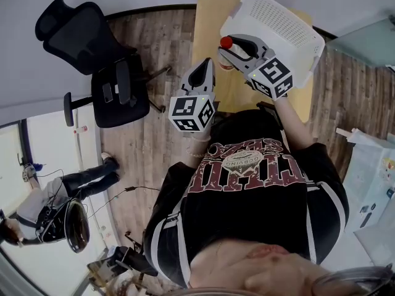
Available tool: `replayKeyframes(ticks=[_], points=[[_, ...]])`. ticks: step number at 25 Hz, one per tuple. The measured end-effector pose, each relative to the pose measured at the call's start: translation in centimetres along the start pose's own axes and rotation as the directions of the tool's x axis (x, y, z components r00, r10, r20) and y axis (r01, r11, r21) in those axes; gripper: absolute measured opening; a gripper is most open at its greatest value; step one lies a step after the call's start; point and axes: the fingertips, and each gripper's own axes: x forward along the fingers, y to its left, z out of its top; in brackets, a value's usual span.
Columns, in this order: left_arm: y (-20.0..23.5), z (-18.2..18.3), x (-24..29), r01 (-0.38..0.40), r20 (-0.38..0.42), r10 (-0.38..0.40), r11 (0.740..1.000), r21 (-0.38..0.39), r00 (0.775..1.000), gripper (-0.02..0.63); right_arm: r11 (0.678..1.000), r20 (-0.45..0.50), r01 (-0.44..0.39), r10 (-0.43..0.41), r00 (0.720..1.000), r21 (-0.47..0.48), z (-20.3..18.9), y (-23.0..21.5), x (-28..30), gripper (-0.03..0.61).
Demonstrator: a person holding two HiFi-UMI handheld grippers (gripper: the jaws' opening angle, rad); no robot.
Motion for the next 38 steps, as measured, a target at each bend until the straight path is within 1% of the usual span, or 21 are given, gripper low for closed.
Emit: replayKeyframes(ticks=[4,14,21,34,38], points=[[-0.1,-0.1,0.1,-0.003,-0.004,0.003,1.0,0.001,1.0,0.048,1.0,-0.018,0.005,-0.005,1.0,0.011,-1.4,-0.4,0.3,0.156],[3.4,0.3,-0.1,-0.022,-0.016,0.022,1.0,-0.018,1.0,0.048,0.999,-0.073,0.006,-0.002,0.997,0.051,-4.3,-0.6,4.4,0.158],[2.3,-0.3,-0.4,-0.034,-0.014,0.034,0.999,-0.013,0.999,0.048,0.999,-0.1,0.003,0.002,0.995,0.05,-6.8,-0.3,3.8,0.158],[6.0,0.2,-0.2,-0.038,-0.022,0.038,0.999,-0.032,0.999,0.048,0.998,-0.158,0.001,0.008,0.987,0.057,-9.9,0.2,8.1,0.157],[6.4,0.2,-0.2,-0.04,-0.022,0.04,0.999,-0.034,0.999,0.048,0.999,-0.163,0.003,0.006,0.987,0.051,-10.8,0.4,8.5,0.156]])
